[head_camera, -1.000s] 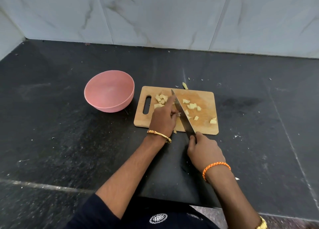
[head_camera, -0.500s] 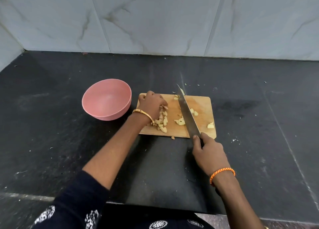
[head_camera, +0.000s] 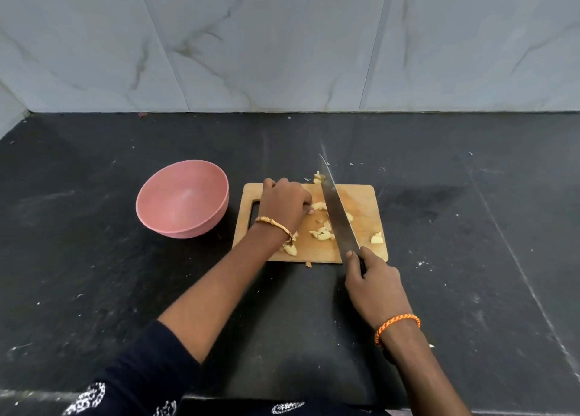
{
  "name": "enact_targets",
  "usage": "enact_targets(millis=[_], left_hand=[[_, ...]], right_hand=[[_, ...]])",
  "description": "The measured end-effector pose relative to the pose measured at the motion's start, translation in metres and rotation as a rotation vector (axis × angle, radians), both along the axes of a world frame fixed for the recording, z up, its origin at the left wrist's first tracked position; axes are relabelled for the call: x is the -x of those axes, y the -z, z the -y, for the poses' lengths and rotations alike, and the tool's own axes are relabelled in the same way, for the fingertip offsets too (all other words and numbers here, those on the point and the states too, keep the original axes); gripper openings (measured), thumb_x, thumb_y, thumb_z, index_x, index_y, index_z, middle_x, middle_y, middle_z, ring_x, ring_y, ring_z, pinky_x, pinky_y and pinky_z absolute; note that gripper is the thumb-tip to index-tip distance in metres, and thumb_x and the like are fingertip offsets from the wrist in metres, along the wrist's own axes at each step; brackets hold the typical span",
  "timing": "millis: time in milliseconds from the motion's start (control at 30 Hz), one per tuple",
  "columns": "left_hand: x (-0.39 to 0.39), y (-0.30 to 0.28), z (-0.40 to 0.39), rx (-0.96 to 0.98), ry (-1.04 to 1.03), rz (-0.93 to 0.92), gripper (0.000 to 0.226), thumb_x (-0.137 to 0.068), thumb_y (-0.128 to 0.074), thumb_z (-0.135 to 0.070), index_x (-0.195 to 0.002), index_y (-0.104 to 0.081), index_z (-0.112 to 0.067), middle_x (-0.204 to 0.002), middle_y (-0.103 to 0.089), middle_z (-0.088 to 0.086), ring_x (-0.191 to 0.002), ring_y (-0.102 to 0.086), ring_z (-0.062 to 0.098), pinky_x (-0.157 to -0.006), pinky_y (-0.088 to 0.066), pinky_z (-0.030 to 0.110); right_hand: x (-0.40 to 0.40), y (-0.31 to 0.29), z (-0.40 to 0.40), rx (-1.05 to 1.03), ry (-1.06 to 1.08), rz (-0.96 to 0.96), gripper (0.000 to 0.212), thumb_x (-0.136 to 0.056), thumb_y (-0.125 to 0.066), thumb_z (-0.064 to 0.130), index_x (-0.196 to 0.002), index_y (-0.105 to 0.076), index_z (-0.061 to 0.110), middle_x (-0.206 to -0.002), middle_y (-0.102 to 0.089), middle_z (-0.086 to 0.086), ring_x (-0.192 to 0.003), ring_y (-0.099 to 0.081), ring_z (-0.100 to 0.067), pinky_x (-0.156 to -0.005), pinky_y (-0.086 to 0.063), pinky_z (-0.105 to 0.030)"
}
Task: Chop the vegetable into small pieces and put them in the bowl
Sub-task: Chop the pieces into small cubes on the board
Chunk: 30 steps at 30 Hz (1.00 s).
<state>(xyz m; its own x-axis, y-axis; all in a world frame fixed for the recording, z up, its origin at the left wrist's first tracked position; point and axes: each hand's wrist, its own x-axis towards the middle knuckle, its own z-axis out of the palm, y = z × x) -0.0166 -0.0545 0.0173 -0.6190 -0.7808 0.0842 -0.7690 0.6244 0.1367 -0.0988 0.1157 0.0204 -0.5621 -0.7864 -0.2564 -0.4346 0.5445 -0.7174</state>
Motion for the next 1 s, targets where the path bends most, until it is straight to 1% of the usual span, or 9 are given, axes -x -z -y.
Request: enact_targets(millis=[167,233,300,400,567,667,800,900,1000], left_hand=[[0.003,0.009,-0.005,-0.063,-0.067,-0.075,0.024,-0.094,-0.049,-0.026,-0.108,-0.068,-0.025,-0.105,-0.065,-0.002,-0.106,-0.048,0.02,-0.089,-0.029,0.035],[0.003,0.008,-0.006,-0.065,-0.099,-0.104,0.023,-0.094,-0.05,-0.026,-0.108,-0.068,-0.024,-0.104,-0.066,-0.001,-0.106,-0.047,0.02,-0.086,-0.027,0.034],[0.002,0.007,-0.006,-0.056,-0.12,-0.129,0.022,-0.093,-0.052,-0.028,-0.106,-0.07,-0.024,-0.102,-0.067,-0.002,-0.104,-0.045,0.019,-0.081,-0.023,0.032],[0.001,0.008,-0.007,-0.034,-0.118,-0.12,0.023,-0.093,-0.051,-0.029,-0.106,-0.07,-0.025,-0.102,-0.068,-0.003,-0.103,-0.044,0.018,-0.078,-0.018,0.031],[0.005,0.007,-0.009,-0.026,-0.118,-0.109,0.023,-0.093,-0.051,-0.026,-0.107,-0.069,-0.024,-0.103,-0.067,-0.004,-0.103,-0.044,0.018,-0.081,-0.023,0.033],[0.007,0.006,-0.007,-0.031,-0.111,-0.082,0.024,-0.094,-0.05,-0.025,-0.107,-0.069,-0.024,-0.102,-0.067,-0.005,-0.103,-0.042,0.018,-0.083,-0.024,0.034],[0.01,0.002,-0.007,0.019,-0.095,-0.006,0.022,-0.093,-0.051,-0.025,-0.104,-0.07,-0.023,-0.097,-0.066,-0.003,-0.101,-0.043,0.019,-0.085,-0.027,0.036],[0.012,0.002,-0.007,0.032,-0.097,0.007,0.021,-0.092,-0.051,-0.022,-0.101,-0.071,-0.023,-0.094,-0.066,-0.004,-0.1,-0.043,0.019,-0.083,-0.026,0.035],[0.012,0.002,-0.007,0.04,-0.099,0.005,0.022,-0.092,-0.051,-0.022,-0.1,-0.071,-0.023,-0.093,-0.066,-0.004,-0.098,-0.043,0.019,-0.082,-0.025,0.035]], right_hand=[[0.002,0.0,0.014,-0.019,-0.072,-0.048,0.025,-0.099,-0.037,0.032,-0.088,-0.054,0.017,-0.067,-0.058,-0.003,-0.065,-0.058,-0.023,-0.063,-0.05,-0.035],[0.0,0.001,0.017,-0.045,-0.082,-0.085,0.023,-0.098,-0.036,0.034,-0.093,-0.054,0.019,-0.071,-0.059,-0.003,-0.069,-0.06,-0.024,-0.065,-0.051,-0.035],[-0.001,0.001,0.02,-0.067,-0.07,-0.126,0.024,-0.098,-0.035,0.034,-0.093,-0.053,0.019,-0.071,-0.058,-0.004,-0.07,-0.059,-0.027,-0.064,-0.048,-0.033],[0.0,0.002,0.022,-0.092,-0.082,-0.165,0.025,-0.099,-0.034,0.035,-0.095,-0.053,0.018,-0.073,-0.059,-0.006,-0.071,-0.059,-0.028,-0.064,-0.048,-0.033],[0.005,0.002,0.029,-0.119,-0.115,-0.194,0.027,-0.099,-0.034,0.033,-0.095,-0.054,0.016,-0.067,-0.053,-0.002,-0.064,-0.054,-0.023,-0.059,-0.041,-0.029],[0.007,0.0,0.031,-0.127,-0.116,-0.199,0.026,-0.099,-0.035,0.034,-0.095,-0.055,0.017,-0.068,-0.054,-0.003,-0.067,-0.056,-0.024,-0.065,-0.047,-0.031],[0.006,-0.003,0.032,-0.145,-0.128,-0.21,0.026,-0.099,-0.034,0.035,-0.099,-0.055,0.02,-0.075,-0.06,-0.006,-0.07,-0.06,-0.024,-0.069,-0.054,-0.036],[0.005,-0.004,0.035,-0.161,-0.124,-0.229,0.027,-0.099,-0.034,0.035,-0.1,-0.056,0.02,-0.077,-0.062,-0.007,-0.071,-0.062,-0.025,-0.07,-0.056,-0.039],[0.006,-0.005,0.038,-0.192,-0.139,-0.231,0.028,-0.099,-0.033,0.034,-0.098,-0.056,0.018,-0.073,-0.059,-0.005,-0.07,-0.06,-0.025,-0.069,-0.055,-0.037]])
